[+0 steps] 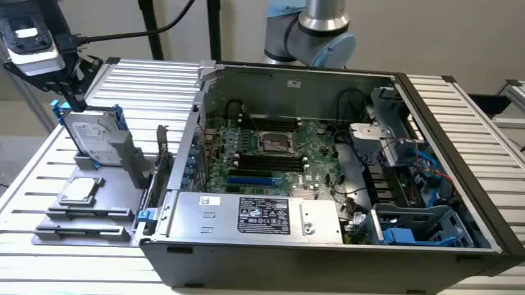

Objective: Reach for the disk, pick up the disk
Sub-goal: 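Reach for the disk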

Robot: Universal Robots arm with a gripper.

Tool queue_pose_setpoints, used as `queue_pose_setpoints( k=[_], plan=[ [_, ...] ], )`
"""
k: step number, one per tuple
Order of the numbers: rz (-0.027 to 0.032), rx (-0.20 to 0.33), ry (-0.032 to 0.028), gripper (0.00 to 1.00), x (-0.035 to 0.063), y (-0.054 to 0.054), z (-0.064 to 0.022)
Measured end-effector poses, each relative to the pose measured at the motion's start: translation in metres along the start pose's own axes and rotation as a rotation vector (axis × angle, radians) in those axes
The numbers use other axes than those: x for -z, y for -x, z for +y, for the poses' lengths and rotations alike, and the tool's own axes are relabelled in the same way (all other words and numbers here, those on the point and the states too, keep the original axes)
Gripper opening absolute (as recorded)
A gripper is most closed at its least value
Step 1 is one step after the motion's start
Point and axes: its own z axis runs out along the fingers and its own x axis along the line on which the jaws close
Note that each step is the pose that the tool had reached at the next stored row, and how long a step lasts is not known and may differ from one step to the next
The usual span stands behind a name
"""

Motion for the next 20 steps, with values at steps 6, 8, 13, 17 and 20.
queue_pose_setpoints(
  k=[6, 8, 13, 17, 20],
  plan=[
    [0.0000, 0.000, 0.0000, 0.11, 0.0000, 0.000, 0.0000],
    [0.0000, 0.000, 0.0000, 0.11, 0.0000, 0.000, 0.0000],
    [0.0000, 0.000, 0.0000, 0.11, 0.0000, 0.000, 0.0000],
    [0.0000, 0.000, -0.0002, 0.11, 0.0001, -0.006, 0.0023],
    [-0.0003, 0.000, -0.0001, 0.11, -0.0002, -0.017, 0.0080]
  ],
)
